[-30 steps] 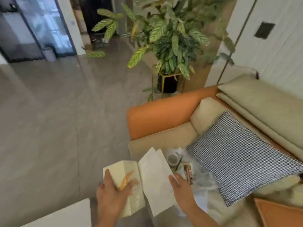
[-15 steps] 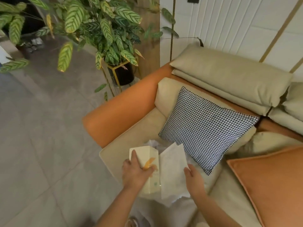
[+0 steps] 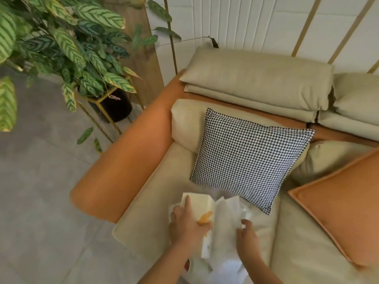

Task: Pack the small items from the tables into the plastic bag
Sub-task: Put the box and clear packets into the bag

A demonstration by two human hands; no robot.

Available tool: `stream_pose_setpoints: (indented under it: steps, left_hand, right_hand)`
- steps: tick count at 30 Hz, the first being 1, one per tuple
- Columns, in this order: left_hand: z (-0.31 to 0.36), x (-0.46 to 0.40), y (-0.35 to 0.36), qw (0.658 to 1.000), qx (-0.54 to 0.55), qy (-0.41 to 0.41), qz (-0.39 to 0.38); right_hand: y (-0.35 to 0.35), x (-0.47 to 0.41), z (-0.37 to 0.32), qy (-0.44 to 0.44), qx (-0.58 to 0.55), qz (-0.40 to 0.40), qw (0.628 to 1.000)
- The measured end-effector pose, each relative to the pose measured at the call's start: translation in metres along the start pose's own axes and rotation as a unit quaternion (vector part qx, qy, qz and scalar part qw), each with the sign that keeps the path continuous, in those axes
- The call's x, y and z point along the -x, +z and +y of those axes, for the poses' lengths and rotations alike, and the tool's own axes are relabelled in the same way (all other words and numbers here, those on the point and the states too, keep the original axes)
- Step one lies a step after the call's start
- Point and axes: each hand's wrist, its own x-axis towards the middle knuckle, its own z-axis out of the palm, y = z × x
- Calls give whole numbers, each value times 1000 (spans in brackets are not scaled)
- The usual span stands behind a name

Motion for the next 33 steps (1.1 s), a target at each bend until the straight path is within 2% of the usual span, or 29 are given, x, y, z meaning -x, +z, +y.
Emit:
stream_pose_setpoints:
  steps: [4, 7, 10, 12, 18, 20, 25, 29, 33]
  left_hand:
    - [-4, -27, 6, 995, -53, 76, -24]
    - [-7, -41, 23, 991, -74, 103, -37]
    - [-9, -47, 43, 989, -79, 106, -68]
    - [-10, -48, 56, 989, -69, 102, -87]
    - [-3, -56, 82, 987, -83, 96, -101]
    - [-2, -57, 85, 984, -105, 101, -102]
    - [-9, -54, 92, 981, -119, 95, -118]
    - [-20, -46, 98, 979, -113, 87, -143]
    - [-15, -33, 99, 975, -130, 118, -135]
  right_hand:
    - [31, -4, 2, 47, -1, 3, 999]
    - [46, -7, 4, 65, 7, -8, 998]
    - [51, -13, 13, 50, 73, -46, 995]
    - [48, -14, 22, 63, 78, -56, 993]
    - [23, -21, 53, 33, 225, 6, 974]
    - [17, -23, 66, 43, 270, -5, 962]
    - [16, -31, 86, 110, 167, -96, 975]
    - [19, -36, 79, 104, 70, -38, 991]
    - [6, -39, 57, 58, -27, 31, 997]
